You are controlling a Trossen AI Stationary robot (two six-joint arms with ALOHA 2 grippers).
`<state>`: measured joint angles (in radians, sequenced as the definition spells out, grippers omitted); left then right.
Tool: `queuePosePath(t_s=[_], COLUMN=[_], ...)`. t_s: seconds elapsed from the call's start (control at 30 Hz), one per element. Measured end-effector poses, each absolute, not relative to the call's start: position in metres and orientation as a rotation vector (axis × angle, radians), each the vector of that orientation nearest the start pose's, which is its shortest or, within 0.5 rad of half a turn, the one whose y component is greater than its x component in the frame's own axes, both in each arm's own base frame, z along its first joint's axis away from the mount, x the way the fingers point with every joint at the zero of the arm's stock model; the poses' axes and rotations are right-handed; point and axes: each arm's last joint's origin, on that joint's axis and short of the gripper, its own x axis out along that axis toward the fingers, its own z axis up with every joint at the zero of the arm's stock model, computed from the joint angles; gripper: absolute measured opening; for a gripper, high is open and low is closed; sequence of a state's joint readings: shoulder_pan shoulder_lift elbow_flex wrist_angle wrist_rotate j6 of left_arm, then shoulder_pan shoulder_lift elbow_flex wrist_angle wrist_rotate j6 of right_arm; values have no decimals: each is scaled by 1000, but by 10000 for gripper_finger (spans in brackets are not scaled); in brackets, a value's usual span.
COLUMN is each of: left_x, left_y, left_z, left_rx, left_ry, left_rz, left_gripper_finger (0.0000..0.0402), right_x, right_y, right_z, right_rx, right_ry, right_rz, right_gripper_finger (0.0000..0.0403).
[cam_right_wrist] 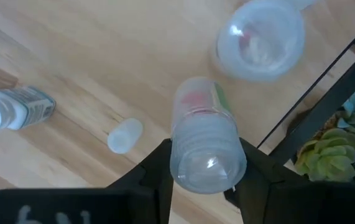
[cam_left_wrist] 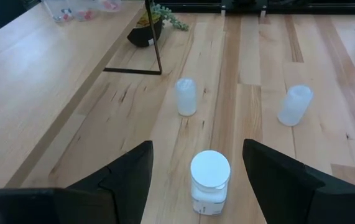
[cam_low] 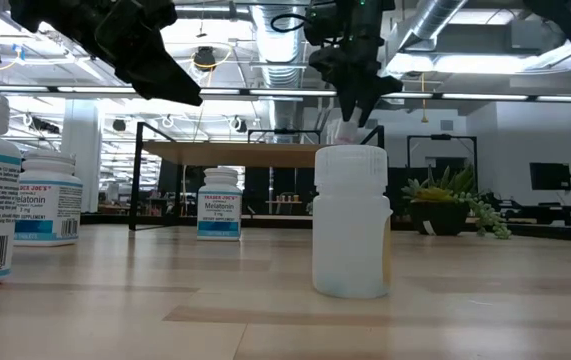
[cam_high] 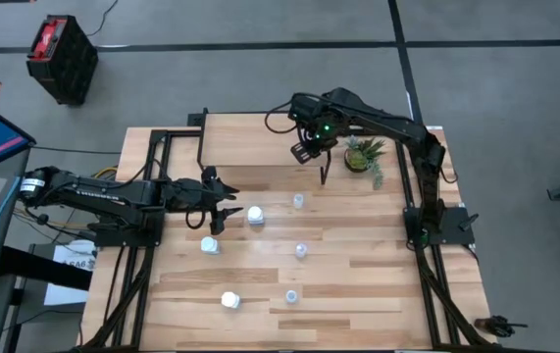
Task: Pick and place medicine bottles onto shelf by color
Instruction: Put the transparent pill bottle on the shelf aligned with the other transparent pill bottles, then put the white pill bottle on the shelf
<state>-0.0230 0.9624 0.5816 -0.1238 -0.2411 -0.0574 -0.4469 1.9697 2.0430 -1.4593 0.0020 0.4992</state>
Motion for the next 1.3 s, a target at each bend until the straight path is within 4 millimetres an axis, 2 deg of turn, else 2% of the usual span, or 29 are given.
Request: queuePosePath(t_s=[0.53, 1.0, 1.17, 1.3], left_x=[203, 203, 203, 203], left_y=[2, 2, 2, 2], left_z=[238, 238, 238, 238], left_rx=[11, 11, 11, 11], left_ry=[495, 496, 496, 495], left_rz=[228, 228, 228, 228], left_gripper_finger=[238, 238, 238, 238], right_x=[342, 341, 342, 341], right_y=[-167, -165, -154, -137], right_z=[330, 333, 335, 338], right_rx=[722, 742, 727, 708], right_ry=[1250, 1236, 1257, 1311], right_rz=[-718, -730, -709, -689], right_gripper_finger=[221, 216, 216, 213])
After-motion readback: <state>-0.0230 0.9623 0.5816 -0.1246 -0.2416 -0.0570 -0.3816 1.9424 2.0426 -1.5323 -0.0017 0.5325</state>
